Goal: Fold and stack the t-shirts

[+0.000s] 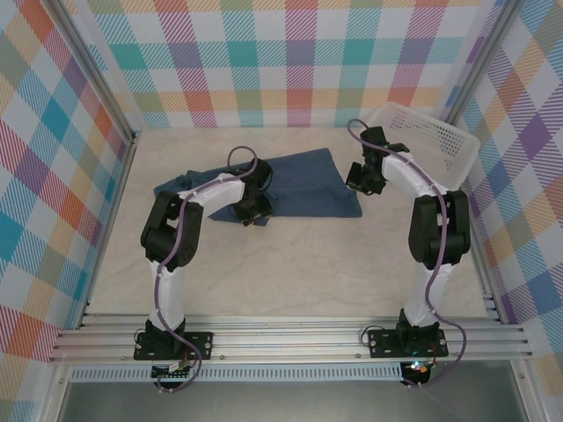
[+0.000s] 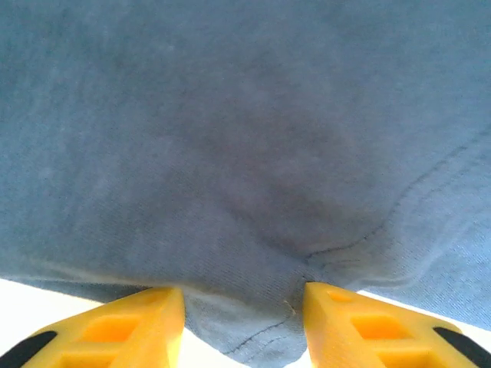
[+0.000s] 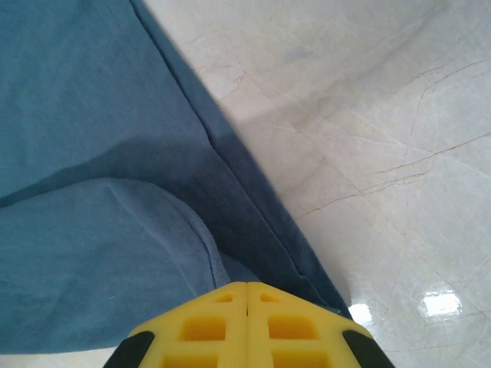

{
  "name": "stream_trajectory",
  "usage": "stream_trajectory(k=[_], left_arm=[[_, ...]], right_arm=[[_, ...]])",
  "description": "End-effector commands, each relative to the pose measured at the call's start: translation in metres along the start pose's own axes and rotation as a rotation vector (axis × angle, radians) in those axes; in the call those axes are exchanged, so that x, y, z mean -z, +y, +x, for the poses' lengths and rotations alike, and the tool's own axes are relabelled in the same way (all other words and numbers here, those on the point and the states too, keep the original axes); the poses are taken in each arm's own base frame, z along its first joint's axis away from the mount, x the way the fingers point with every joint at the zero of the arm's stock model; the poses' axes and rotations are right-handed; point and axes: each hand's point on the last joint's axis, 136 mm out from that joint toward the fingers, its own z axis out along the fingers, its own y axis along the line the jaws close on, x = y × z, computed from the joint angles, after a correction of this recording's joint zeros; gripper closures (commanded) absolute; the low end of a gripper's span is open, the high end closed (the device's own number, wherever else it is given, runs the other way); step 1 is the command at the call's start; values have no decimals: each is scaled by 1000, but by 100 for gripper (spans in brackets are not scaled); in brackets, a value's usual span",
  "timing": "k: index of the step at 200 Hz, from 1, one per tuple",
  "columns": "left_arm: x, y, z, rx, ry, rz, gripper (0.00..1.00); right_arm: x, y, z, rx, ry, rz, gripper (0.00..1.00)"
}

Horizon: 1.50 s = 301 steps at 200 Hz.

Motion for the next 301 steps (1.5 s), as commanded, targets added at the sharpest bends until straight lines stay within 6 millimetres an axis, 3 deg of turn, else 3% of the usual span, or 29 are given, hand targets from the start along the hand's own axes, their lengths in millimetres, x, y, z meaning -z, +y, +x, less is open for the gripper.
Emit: stream_trajectory(k=[1, 13, 33, 62, 113, 142, 163, 179, 186, 198, 205, 211, 227, 239, 257, 279, 301], left_arm=[[-5, 1, 5, -88, 7, -60, 68], [-3, 2, 1, -107, -8, -84, 82], [21, 6, -5, -148, -49, -131, 100], [62, 28, 14, -161, 18, -199, 100], [118, 68, 76, -228, 211, -271, 100], [141, 61, 128, -313, 433, -196, 100], [141, 48, 165, -437, 581, -164, 100], [117, 40, 181, -468, 680, -163, 98], [104, 32, 178, -476, 685, -158, 88], [78, 18, 158, -467, 606, -174, 55], [67, 8, 144, -465, 545, -185, 43], [61, -1, 132, -453, 486, -186, 39], [67, -18, 103, -395, 318, -157, 37], [79, -14, 89, -317, 224, -143, 38], [91, 22, 76, -178, 136, -154, 44], [83, 82, 66, 54, 155, -145, 54], [71, 107, 43, 206, 173, -57, 56]], right_arm=[[12, 6, 0, 12, -20, -37, 100], [12, 5, 1, 7, -20, -39, 100], [13, 5, 0, 8, -22, -37, 100], [12, 6, -4, 16, -24, -33, 100], [13, 7, -9, 44, -28, -25, 100], [15, 2, -7, 49, -27, 1, 100], [16, -1, -3, 42, -22, 9, 100], [15, -3, 0, 34, -17, 14, 100], [15, -4, 1, 31, -13, 18, 100], [14, -6, 3, 31, -11, 25, 100], [15, -7, 3, 32, -12, 31, 100], [15, -8, 3, 31, -12, 36, 100], [17, -11, 3, 33, -16, 51, 100], [18, -13, 3, 37, -22, 58, 100], [18, -14, 4, 39, -28, 62, 100], [22, -17, 2, 31, -49, 74, 100], [32, -18, -9, 29, -110, 81, 100]])
